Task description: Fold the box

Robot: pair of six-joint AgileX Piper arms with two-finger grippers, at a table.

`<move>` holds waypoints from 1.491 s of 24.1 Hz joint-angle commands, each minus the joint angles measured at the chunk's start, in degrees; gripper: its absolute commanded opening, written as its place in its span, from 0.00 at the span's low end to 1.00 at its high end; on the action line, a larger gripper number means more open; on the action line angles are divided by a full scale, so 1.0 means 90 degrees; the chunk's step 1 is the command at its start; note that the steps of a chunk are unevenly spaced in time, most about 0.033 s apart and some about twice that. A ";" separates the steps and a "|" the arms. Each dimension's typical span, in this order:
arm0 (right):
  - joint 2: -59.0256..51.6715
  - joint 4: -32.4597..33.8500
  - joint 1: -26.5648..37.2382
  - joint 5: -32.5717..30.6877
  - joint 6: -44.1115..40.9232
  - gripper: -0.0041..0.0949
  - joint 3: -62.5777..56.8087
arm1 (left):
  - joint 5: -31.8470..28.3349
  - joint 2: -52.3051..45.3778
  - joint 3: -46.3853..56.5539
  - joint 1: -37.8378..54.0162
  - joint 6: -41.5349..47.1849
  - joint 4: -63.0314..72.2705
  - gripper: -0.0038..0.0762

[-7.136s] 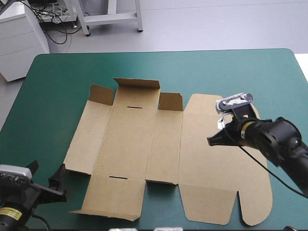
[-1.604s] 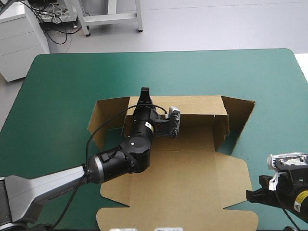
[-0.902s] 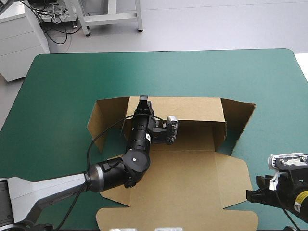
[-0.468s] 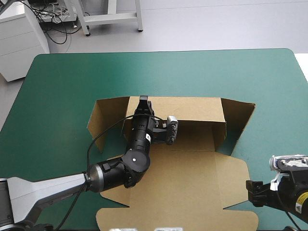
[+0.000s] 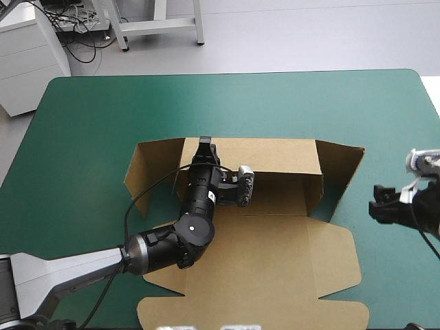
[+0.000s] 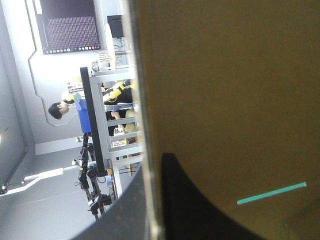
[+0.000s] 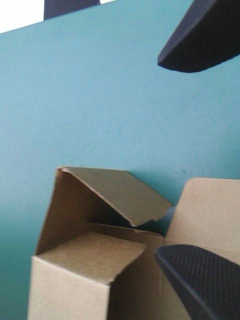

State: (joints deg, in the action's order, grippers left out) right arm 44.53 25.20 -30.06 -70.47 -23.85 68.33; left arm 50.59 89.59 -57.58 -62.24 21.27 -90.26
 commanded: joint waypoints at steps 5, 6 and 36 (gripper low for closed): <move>0.1531 0.0640 0.0030 0.0160 0.0506 0.91 0.1842 | 0.0192 -0.0202 -0.0086 -0.0040 -0.0024 -0.0059 0.01; 0.1703 0.0642 0.0030 0.0135 0.0565 0.91 0.2018 | 0.0192 -0.0202 -0.0086 -0.0040 -0.0024 -0.0059 0.01; 0.5539 -0.3497 0.3309 -0.0112 0.3295 0.77 0.3531 | 0.0303 -0.0202 -0.0086 -0.0028 0.0086 -0.0059 0.01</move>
State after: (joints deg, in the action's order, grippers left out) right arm 98.48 -5.87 -0.86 -71.19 4.54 100.65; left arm 50.89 89.59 -57.58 -62.28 21.97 -90.33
